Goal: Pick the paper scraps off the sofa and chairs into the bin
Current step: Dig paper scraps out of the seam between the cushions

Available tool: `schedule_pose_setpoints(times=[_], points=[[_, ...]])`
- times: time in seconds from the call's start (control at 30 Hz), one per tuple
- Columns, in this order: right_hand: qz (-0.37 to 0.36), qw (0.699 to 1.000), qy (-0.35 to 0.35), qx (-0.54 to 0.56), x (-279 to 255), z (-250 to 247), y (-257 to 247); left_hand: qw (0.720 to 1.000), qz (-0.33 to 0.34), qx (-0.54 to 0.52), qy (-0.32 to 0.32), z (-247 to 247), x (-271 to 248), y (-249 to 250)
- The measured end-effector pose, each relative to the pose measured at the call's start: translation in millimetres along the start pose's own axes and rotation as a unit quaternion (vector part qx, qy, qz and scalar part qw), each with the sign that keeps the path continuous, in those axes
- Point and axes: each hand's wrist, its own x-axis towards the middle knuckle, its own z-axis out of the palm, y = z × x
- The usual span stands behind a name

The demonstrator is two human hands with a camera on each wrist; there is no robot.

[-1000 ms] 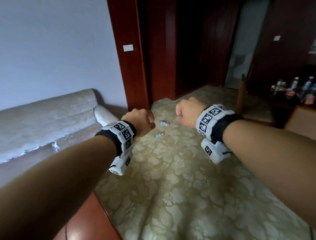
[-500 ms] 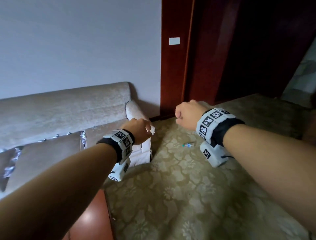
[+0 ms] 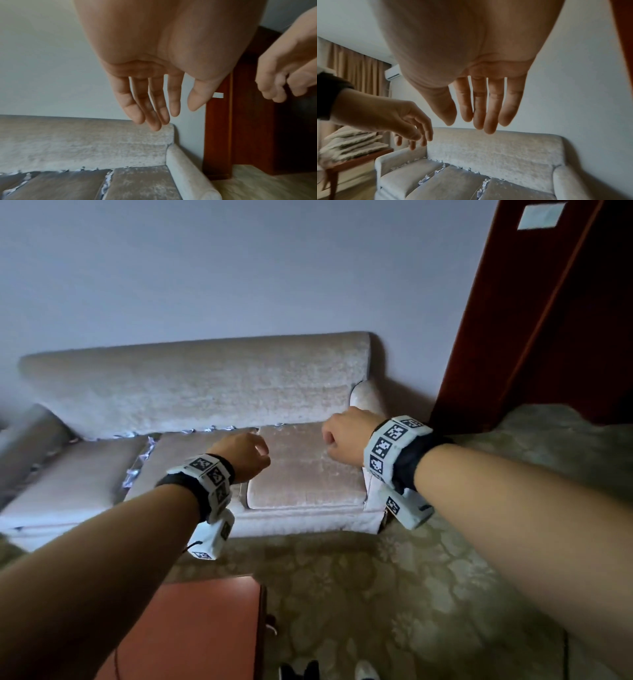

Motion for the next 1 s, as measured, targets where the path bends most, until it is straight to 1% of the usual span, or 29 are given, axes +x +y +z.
schedule_pose_setpoints(times=[0.1, 0.17, 0.2, 0.3, 0.4, 0.47, 0.57, 0.63, 0.8, 1.0], points=[[-0.050, 0.998, -0.021, -0.008, 74, -1, 16, 0.999, -0.044, -0.014, 0.012, -15, 43, -14], [-0.083, 0.996, -0.039, -0.020, 122, -2, 18, 0.997, -0.062, -0.028, 0.041, -23, 68, -28], [-0.099, 0.994, -0.047, -0.019, 142, -2, 15, 0.995, -0.072, -0.038, 0.050, -25, 77, -37], [-0.142, 0.988, -0.061, -0.015, 196, -2, -2, 0.990, -0.130, -0.043, 0.035, -34, 103, -68], [-0.193, 0.978, -0.070, -0.026, 257, 8, -20, 0.978, -0.193, -0.065, 0.042, -38, 140, -110], [-0.225, 0.971, -0.071, -0.031, 300, 16, -29, 0.971, -0.221, -0.078, 0.040, -33, 169, -133], [-0.233, 0.968, -0.086, -0.022, 372, 28, -40, 0.969, -0.237, -0.074, 0.019, -20, 225, -169], [-0.229, 0.968, -0.097, -0.020, 421, 40, -41, 0.965, -0.243, -0.098, 0.011, -9, 269, -194], [-0.208, 0.967, -0.144, -0.018, 525, 63, -28, 0.956, -0.259, -0.133, -0.030, 14, 371, -241], [-0.168, 0.968, -0.181, 0.041, 626, 87, -10, 0.948, -0.265, -0.160, -0.074, 41, 449, -269]])
